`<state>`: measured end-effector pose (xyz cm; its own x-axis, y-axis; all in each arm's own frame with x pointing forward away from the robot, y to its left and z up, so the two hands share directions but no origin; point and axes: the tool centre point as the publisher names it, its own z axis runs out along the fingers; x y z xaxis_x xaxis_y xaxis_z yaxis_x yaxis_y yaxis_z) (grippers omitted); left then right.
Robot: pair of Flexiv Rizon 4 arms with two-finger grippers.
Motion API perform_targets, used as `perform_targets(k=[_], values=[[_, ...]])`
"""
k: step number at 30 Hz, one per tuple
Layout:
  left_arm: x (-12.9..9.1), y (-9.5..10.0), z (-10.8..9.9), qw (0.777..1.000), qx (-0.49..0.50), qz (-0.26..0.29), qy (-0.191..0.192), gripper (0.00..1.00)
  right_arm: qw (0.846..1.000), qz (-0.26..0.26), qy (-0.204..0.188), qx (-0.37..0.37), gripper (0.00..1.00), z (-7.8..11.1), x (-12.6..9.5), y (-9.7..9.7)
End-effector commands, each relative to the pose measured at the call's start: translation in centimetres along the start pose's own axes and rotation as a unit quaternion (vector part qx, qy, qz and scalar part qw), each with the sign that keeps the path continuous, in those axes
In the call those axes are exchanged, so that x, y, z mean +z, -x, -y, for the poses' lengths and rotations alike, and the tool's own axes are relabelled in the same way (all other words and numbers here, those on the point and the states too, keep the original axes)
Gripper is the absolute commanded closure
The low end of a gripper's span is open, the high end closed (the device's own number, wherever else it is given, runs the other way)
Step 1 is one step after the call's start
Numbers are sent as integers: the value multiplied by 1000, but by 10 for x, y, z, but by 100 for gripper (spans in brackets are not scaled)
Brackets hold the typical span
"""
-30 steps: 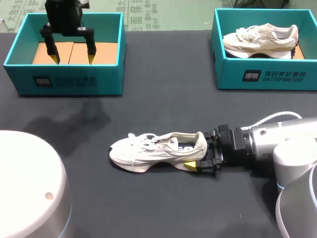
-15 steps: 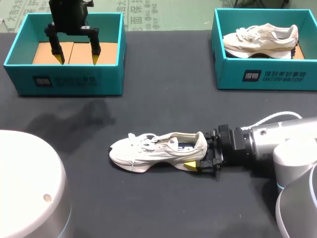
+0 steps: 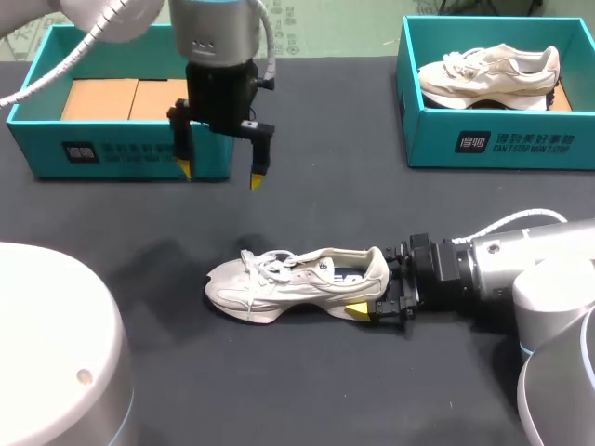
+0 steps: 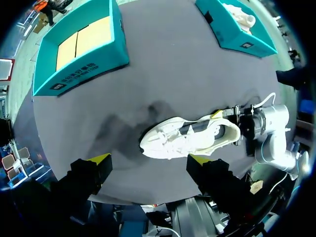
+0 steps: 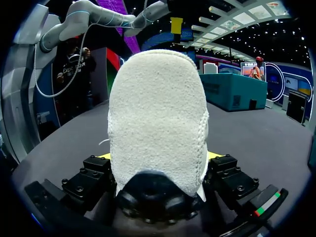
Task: Take the shoe out of the shoebox, open the shoe tongue, remove and reinsert the insole, then place the shoe into the shoebox
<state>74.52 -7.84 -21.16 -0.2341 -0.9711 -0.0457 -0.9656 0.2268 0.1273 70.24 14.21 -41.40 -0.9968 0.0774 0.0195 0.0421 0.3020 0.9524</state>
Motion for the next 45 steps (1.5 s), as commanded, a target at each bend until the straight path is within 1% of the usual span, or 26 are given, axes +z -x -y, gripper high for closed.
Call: perform_targets(k=[1,3,4,6,7,22,24,31,35,39,40,45], values=[[11,-24,-9,1000,2,11,1,0,1000,0,-2,1,100,1,2,-2],[14,-34,-13,1000,1,12,7,0,1000,0,-2,1,100,1,2,-2],[16,-40,-16,1000,-4,8,17,0,1000,0,-2,1,100,1,2,-2],[19,-51,-21,1000,-19,12,20,0,1000,0,-2,1,100,1,2,-2],[20,-57,-23,999,-17,7,32,0,1000,0,-2,1,100,1,2,-2],[20,-57,-23,999,-17,7,32,0,1000,0,-2,1,100,1,2,-2],[28,-65,-23,999,-29,16,35,0,1000,0,-2,1,100,1,2,-2],[45,-104,-29,998,-1,38,44,0,1000,0,-2,1,100,1,2,-2],[58,-120,-25,997,-1,55,49,0,1000,0,-2,1,100,1,2,-2],[70,-131,-23,996,-4,71,56,0,1000,0,-2,1,100,1,2,-2],[73,-133,-22,996,-12,78,51,0,1000,0,-2,1,100,1,2,-2],[85,-141,-19,994,-25,85,59,0,1000,0,-2,1,100,1,2,-2]])
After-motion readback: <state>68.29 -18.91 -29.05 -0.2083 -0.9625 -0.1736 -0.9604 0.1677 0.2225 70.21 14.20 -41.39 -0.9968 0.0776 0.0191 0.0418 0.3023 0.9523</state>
